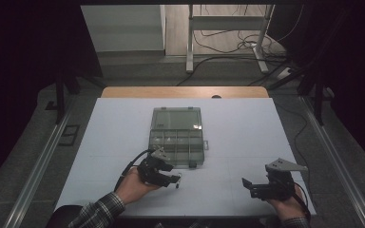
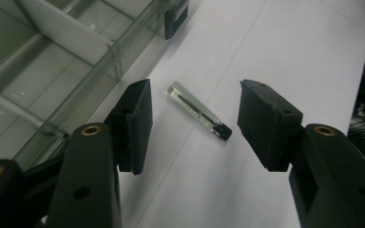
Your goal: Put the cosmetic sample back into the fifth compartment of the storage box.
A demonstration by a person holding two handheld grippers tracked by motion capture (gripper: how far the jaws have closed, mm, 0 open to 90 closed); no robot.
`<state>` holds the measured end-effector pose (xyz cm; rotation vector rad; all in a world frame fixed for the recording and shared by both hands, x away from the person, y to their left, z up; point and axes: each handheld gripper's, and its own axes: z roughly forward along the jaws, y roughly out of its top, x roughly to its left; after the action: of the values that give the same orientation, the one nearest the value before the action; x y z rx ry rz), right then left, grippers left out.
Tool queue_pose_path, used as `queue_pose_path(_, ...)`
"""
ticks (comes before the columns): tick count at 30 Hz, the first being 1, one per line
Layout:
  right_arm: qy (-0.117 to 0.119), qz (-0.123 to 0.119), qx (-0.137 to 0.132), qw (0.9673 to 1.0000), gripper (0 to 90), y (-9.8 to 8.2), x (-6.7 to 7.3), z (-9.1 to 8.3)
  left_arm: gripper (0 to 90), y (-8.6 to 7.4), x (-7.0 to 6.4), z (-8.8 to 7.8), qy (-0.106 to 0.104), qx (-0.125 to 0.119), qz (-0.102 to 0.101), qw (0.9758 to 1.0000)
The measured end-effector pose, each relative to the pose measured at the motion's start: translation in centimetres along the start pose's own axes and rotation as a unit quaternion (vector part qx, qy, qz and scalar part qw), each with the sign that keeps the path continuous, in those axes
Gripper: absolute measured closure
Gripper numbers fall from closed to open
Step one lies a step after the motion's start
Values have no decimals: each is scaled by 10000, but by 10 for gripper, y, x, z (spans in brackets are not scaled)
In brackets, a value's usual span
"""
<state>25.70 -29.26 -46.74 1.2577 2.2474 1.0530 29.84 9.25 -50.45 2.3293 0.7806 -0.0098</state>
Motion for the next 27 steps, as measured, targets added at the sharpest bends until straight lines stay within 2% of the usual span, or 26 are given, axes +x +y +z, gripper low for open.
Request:
queue_pose_path(12, 5, -22, 24, 10000, 0, 0, 0, 0, 559, 2, -6, 25, 194, 285, 163, 9993)
queue_pose_path(13, 6, -19, 30, 10000, 0, 0, 0, 0, 581, 2, -8, 27, 218, 310, 220, 9990)
queue_pose_path(15, 7, -23, 32, 10000, 0, 0, 0, 0, 673, 2, -10, 27, 495, 404, 502, 9967)
queue_pose_path(17, 10, -28, 31, 10000, 0, 0, 0, 0, 803, 2, -8, 27, 420, 406, 478, 9971)
queue_pose_path(20, 11, -37, 28, 10000, 0, 0, 0, 0, 811, 1, -5, 26, 294, 348, 349, 9984)
queue_pose_path(27, 18, -29, 47, 10000, 0, 0, 0, 1, 812, 1, -2, 25, 186, 360, 267, 9988)
